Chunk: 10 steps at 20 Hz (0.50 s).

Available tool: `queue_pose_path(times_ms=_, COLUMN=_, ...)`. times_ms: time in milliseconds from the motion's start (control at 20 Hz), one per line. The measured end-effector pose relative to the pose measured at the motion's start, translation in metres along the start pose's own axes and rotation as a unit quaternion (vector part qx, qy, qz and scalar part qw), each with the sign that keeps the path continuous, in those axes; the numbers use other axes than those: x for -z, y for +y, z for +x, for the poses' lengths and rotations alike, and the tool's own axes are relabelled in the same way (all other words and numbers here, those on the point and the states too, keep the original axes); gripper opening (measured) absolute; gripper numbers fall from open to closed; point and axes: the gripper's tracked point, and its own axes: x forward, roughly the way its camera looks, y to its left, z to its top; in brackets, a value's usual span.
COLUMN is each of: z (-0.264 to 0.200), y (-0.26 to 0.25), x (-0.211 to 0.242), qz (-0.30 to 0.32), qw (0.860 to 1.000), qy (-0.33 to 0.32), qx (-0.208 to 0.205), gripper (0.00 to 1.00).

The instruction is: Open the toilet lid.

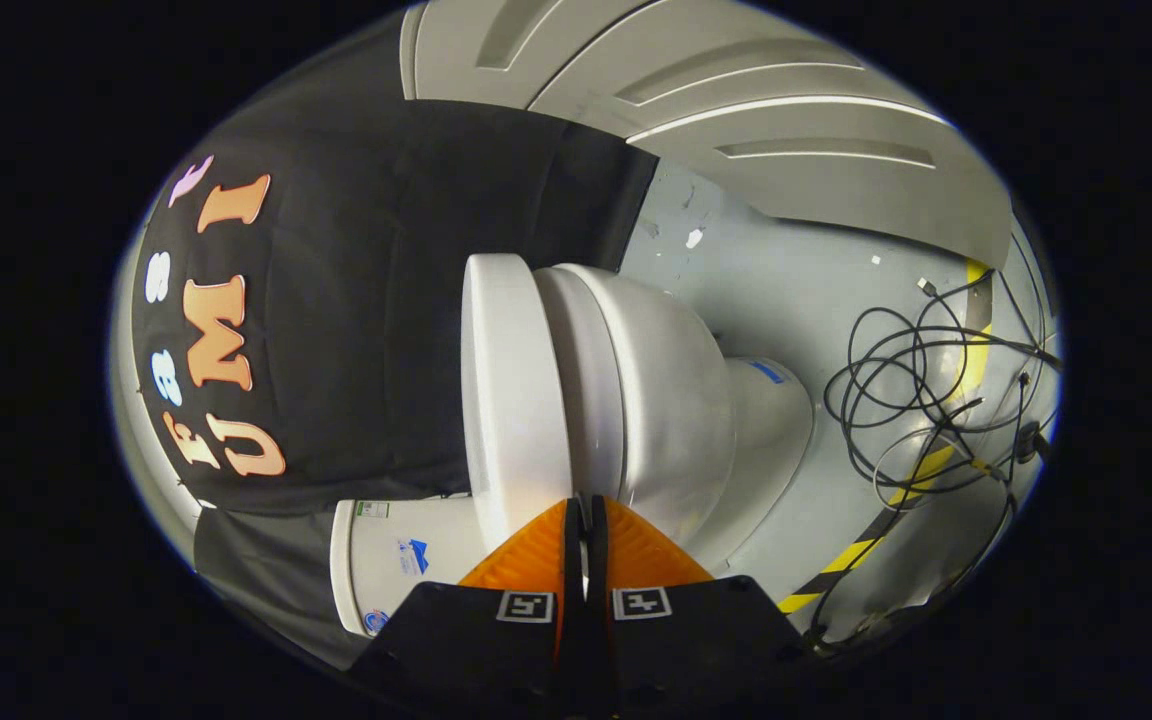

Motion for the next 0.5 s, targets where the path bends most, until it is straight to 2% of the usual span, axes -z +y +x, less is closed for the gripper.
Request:
queue_pose_path(times_ms=250, z=-0.003, y=0.002, x=0.004, qz=0.005, qw=1.0, qy=0.003, qx=-0.002, gripper=0.08)
queue_pose_path(times_ms=500, z=-0.006, y=0.021, x=0.007, qz=-0.075, qw=0.997, qy=-0.011, qx=-0.004, gripper=0.08)
